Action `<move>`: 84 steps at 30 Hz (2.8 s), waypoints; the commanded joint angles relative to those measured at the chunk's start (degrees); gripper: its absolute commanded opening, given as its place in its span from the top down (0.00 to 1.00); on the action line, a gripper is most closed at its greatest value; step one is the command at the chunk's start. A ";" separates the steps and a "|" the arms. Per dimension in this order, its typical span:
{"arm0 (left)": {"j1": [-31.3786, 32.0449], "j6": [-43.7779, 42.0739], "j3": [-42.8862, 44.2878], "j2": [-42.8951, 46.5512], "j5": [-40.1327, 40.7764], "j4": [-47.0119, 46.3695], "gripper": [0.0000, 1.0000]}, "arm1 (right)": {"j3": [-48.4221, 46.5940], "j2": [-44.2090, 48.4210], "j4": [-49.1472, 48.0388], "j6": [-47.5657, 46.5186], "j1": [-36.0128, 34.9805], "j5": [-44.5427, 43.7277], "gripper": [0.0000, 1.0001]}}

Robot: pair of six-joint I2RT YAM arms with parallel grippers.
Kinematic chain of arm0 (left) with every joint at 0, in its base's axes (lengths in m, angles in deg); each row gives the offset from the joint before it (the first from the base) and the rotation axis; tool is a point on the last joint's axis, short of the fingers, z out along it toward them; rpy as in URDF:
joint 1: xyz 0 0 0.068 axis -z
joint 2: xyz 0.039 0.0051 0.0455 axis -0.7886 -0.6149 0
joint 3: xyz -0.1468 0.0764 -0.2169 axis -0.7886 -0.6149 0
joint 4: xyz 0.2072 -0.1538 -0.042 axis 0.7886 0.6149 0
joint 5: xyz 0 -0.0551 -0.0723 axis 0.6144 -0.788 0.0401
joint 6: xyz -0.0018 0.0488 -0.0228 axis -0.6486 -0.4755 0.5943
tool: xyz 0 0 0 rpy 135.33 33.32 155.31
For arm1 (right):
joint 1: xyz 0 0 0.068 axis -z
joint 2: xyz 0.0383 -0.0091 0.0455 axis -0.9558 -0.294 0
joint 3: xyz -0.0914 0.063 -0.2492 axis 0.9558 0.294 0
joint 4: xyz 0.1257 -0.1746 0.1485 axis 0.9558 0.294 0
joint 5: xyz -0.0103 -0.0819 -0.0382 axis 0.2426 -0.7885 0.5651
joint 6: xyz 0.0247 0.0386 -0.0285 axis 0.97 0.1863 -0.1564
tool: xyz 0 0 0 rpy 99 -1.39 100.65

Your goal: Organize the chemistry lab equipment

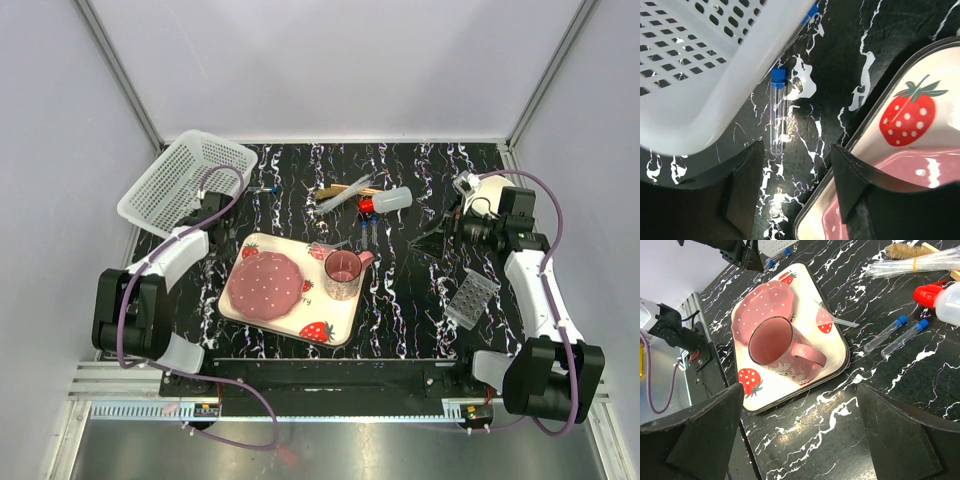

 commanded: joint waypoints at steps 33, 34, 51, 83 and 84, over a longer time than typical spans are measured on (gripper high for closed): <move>-5.70 0.28 3.74 -12.34 -0.37 -1.58 0.64 | 0.73 2.10 -0.12 -5.23 -0.17 2.68 0.00; -5.79 0.37 3.56 -12.43 -0.54 -1.58 0.65 | 0.82 2.10 -0.12 -5.32 -0.17 2.68 0.00; -5.87 1.95 1.89 -9.80 -7.48 -1.14 0.86 | 0.55 3.42 1.11 -6.38 0.01 2.33 0.00; 8.87 18.47 -6.81 31.34 -50.13 -26.79 0.91 | -21.21 -1.24 28.17 -12.98 -14.47 0.48 0.00; 13.59 19.43 -6.72 31.43 -49.25 -28.20 0.91 | -22.55 -1.94 28.27 -11.05 -16.06 0.22 0.00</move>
